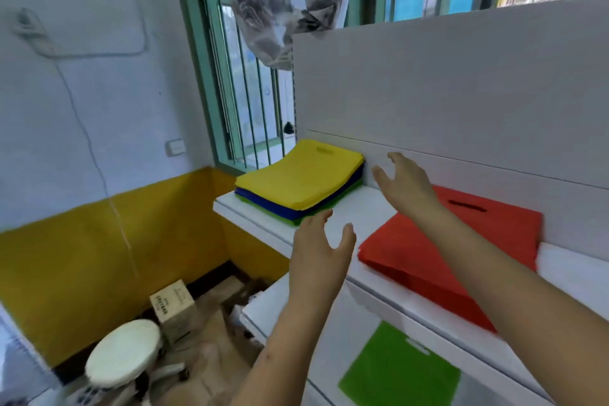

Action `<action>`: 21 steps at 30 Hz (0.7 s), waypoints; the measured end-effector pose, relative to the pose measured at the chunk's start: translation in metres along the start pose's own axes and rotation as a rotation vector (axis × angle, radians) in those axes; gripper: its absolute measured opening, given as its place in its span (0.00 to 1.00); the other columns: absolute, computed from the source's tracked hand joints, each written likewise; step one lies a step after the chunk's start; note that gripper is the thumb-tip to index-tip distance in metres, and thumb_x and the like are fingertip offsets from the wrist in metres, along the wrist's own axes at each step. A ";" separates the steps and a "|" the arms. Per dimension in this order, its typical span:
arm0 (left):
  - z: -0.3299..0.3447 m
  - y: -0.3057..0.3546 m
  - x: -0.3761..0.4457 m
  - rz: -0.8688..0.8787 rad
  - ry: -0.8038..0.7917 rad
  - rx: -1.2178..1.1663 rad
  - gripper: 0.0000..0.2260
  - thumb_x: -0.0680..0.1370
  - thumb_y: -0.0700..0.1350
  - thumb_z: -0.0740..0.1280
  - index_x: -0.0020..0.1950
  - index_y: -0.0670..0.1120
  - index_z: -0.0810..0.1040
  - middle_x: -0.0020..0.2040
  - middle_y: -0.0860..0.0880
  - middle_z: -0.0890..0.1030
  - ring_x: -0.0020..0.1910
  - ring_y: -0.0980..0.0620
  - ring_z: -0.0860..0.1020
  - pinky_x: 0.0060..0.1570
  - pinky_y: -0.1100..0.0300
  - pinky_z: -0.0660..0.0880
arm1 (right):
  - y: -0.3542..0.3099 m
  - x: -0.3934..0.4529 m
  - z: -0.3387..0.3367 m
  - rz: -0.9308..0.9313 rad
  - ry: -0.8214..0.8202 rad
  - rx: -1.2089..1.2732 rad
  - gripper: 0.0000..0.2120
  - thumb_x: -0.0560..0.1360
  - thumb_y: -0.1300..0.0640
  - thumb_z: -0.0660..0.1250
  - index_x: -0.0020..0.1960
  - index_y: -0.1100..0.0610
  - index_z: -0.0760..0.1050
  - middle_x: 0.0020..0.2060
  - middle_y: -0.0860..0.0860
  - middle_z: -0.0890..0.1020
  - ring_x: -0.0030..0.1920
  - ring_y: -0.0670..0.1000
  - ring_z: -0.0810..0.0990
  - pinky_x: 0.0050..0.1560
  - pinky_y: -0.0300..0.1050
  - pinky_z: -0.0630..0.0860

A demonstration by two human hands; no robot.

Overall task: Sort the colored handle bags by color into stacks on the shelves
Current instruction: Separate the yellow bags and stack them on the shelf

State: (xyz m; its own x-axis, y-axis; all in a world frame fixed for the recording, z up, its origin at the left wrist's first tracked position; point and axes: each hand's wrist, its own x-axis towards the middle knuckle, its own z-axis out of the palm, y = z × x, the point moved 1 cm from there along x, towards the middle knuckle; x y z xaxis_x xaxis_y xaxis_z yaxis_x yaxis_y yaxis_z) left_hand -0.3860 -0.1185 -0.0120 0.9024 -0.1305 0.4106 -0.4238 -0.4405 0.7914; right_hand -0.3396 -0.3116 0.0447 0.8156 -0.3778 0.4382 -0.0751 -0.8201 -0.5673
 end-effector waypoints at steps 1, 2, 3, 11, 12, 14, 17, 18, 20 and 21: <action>-0.015 -0.016 0.010 -0.012 0.011 0.009 0.22 0.79 0.57 0.64 0.72 0.52 0.70 0.68 0.55 0.72 0.68 0.55 0.69 0.64 0.58 0.69 | -0.012 0.007 0.016 0.003 -0.003 0.001 0.25 0.80 0.46 0.61 0.68 0.64 0.68 0.64 0.61 0.74 0.64 0.61 0.72 0.59 0.51 0.69; -0.027 -0.029 0.020 -0.023 0.020 0.023 0.22 0.79 0.58 0.64 0.72 0.52 0.70 0.68 0.55 0.72 0.68 0.55 0.69 0.64 0.58 0.69 | -0.020 0.014 0.030 0.012 -0.012 -0.001 0.24 0.80 0.46 0.61 0.66 0.64 0.69 0.61 0.61 0.76 0.61 0.62 0.73 0.54 0.51 0.69; -0.037 -0.042 0.029 -0.033 0.026 0.036 0.23 0.79 0.58 0.64 0.71 0.53 0.70 0.67 0.54 0.72 0.68 0.54 0.69 0.64 0.57 0.69 | -0.028 0.022 0.042 0.018 -0.026 -0.015 0.24 0.79 0.45 0.61 0.64 0.64 0.69 0.58 0.61 0.77 0.59 0.62 0.74 0.49 0.49 0.68; -0.073 -0.119 0.127 -0.099 0.075 0.098 0.25 0.79 0.59 0.64 0.72 0.49 0.70 0.69 0.51 0.71 0.69 0.50 0.67 0.64 0.55 0.68 | -0.051 0.109 0.121 0.047 -0.163 -0.293 0.32 0.77 0.41 0.61 0.71 0.62 0.63 0.66 0.62 0.70 0.64 0.65 0.70 0.59 0.56 0.71; -0.073 -0.126 0.141 -0.106 0.076 0.112 0.25 0.79 0.59 0.63 0.72 0.49 0.70 0.69 0.50 0.70 0.70 0.50 0.66 0.64 0.54 0.68 | -0.051 0.121 0.128 0.056 -0.190 -0.350 0.34 0.77 0.40 0.61 0.74 0.62 0.60 0.68 0.62 0.68 0.66 0.65 0.68 0.61 0.56 0.70; -0.071 -0.138 0.171 -0.106 0.075 0.155 0.26 0.78 0.59 0.64 0.73 0.48 0.69 0.70 0.49 0.69 0.70 0.49 0.66 0.64 0.51 0.68 | -0.049 0.144 0.141 0.082 -0.243 -0.466 0.39 0.77 0.38 0.61 0.77 0.62 0.53 0.72 0.61 0.63 0.69 0.65 0.65 0.64 0.55 0.67; -0.064 -0.154 0.218 -0.095 0.070 0.287 0.28 0.78 0.60 0.63 0.74 0.47 0.68 0.71 0.47 0.68 0.70 0.46 0.65 0.64 0.48 0.69 | -0.041 0.175 0.157 0.151 -0.307 -0.593 0.48 0.74 0.32 0.62 0.78 0.61 0.47 0.75 0.60 0.58 0.71 0.65 0.62 0.65 0.56 0.67; -0.063 -0.160 0.233 -0.094 0.060 0.337 0.30 0.78 0.61 0.63 0.75 0.46 0.66 0.72 0.46 0.67 0.71 0.46 0.63 0.65 0.47 0.69 | -0.037 0.185 0.162 0.174 -0.308 -0.614 0.51 0.72 0.31 0.64 0.78 0.61 0.46 0.74 0.60 0.58 0.71 0.64 0.62 0.65 0.56 0.67; -0.059 -0.174 0.264 -0.120 0.016 0.437 0.35 0.78 0.65 0.61 0.78 0.46 0.60 0.76 0.44 0.61 0.75 0.44 0.58 0.69 0.46 0.65 | -0.030 0.200 0.171 0.194 -0.290 -0.667 0.54 0.68 0.29 0.65 0.78 0.62 0.48 0.72 0.61 0.61 0.69 0.64 0.65 0.63 0.56 0.69; -0.057 -0.184 0.278 -0.141 -0.019 0.493 0.37 0.77 0.66 0.59 0.79 0.46 0.56 0.79 0.44 0.57 0.77 0.44 0.54 0.72 0.46 0.61 | -0.025 0.205 0.176 0.201 -0.273 -0.692 0.55 0.67 0.28 0.66 0.77 0.62 0.50 0.71 0.61 0.63 0.68 0.63 0.66 0.63 0.55 0.70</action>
State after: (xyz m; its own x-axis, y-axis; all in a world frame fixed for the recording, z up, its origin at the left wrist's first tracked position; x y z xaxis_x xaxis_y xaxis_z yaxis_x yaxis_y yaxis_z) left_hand -0.0617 -0.0232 -0.0174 0.9514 -0.0532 0.3034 -0.2147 -0.8209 0.5292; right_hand -0.0692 -0.2925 0.0262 0.8543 -0.5021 0.1344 -0.5052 -0.8629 -0.0129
